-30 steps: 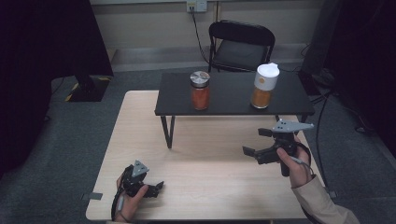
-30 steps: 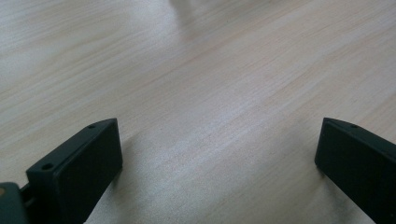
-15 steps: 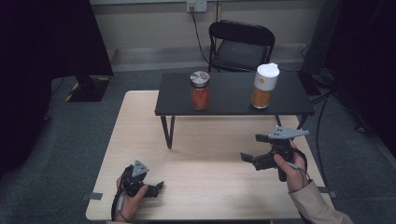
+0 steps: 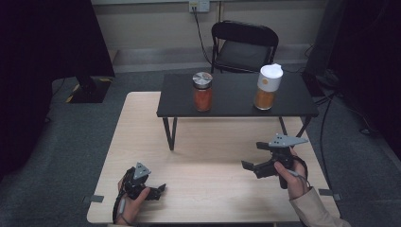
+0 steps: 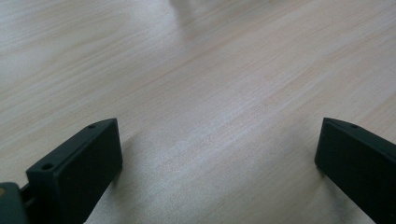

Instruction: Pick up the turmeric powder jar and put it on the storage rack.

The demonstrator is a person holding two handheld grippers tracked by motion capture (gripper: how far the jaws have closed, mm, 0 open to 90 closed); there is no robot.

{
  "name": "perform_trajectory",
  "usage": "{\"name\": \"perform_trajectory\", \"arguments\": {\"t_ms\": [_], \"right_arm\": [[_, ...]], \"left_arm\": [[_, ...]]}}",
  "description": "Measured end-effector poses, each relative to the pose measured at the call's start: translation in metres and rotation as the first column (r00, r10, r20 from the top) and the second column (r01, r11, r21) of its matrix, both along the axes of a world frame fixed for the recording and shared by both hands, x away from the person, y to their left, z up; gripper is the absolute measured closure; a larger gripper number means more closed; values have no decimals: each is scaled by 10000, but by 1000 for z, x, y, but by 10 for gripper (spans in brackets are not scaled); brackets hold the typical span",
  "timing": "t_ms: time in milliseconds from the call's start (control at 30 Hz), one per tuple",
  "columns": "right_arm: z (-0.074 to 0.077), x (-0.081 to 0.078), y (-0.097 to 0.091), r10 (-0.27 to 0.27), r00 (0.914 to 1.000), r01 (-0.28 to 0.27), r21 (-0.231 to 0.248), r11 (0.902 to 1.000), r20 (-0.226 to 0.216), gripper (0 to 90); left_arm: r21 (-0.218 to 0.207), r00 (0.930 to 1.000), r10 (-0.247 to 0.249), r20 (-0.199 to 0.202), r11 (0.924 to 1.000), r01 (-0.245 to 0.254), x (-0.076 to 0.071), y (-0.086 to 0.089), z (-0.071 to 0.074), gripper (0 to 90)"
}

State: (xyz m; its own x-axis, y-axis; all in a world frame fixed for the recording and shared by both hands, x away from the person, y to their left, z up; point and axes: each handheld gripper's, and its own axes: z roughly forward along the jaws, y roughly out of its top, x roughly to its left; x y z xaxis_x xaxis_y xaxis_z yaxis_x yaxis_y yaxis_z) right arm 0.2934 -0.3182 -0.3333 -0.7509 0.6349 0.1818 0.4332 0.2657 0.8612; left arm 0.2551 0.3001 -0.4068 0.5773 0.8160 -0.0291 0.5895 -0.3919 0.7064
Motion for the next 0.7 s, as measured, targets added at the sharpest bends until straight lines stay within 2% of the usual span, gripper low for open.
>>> {"name": "perform_trajectory", "arguments": {"t_ms": [700], "right_arm": [[-22,-6,-3,36,10000,-39,-306,9995,-74,1]], "left_arm": [[2,10000,-1,-2,10000,1,0,0,0,0]]}}
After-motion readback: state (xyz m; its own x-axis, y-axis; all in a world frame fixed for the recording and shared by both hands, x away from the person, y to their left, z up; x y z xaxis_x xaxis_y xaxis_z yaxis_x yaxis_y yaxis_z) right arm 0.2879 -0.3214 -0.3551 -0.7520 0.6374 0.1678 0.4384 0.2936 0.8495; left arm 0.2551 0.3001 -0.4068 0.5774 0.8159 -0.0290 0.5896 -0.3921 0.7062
